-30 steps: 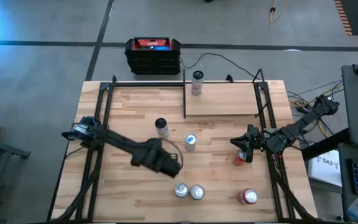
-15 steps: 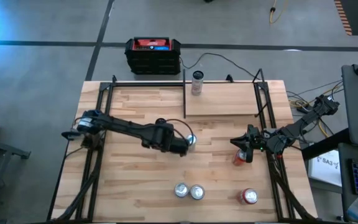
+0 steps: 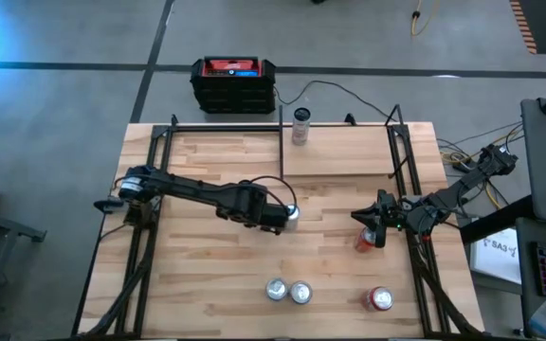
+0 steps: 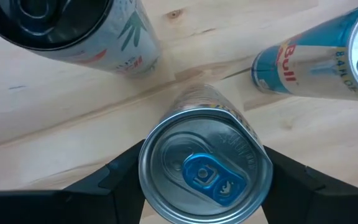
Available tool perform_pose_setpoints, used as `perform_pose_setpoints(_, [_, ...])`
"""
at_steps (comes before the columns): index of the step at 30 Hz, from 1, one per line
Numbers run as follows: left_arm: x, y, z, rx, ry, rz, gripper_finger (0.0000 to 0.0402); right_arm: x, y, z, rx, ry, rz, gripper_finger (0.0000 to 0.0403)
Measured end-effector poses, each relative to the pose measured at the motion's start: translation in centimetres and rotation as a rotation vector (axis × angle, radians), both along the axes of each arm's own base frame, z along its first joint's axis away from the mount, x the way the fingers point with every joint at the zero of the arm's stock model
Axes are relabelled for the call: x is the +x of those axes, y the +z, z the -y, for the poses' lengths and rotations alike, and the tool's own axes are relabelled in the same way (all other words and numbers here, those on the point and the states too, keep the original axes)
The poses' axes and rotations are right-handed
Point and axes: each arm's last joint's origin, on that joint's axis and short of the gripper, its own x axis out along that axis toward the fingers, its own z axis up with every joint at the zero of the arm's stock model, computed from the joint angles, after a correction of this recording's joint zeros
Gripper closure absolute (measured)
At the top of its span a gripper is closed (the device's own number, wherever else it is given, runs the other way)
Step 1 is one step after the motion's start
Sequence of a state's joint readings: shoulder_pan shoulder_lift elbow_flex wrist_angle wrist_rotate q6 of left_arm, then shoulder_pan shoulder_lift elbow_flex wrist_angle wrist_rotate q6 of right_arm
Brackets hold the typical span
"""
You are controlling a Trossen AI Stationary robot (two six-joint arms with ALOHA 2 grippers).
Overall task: Place canned beverage on shelf
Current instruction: Move the bottom left blue soda can to the center of the table
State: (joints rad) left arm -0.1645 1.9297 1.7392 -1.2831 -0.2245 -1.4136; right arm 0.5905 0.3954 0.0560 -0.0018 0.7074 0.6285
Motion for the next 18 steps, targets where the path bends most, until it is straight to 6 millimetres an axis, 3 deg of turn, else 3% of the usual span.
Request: perform_pose_setpoints(18, [-0.06,-0.86,-0.38,-0.001,-0.120,-0.047,0.0171,0.00,0.01,0.00,0.000,0.000,0.000,0.0374])
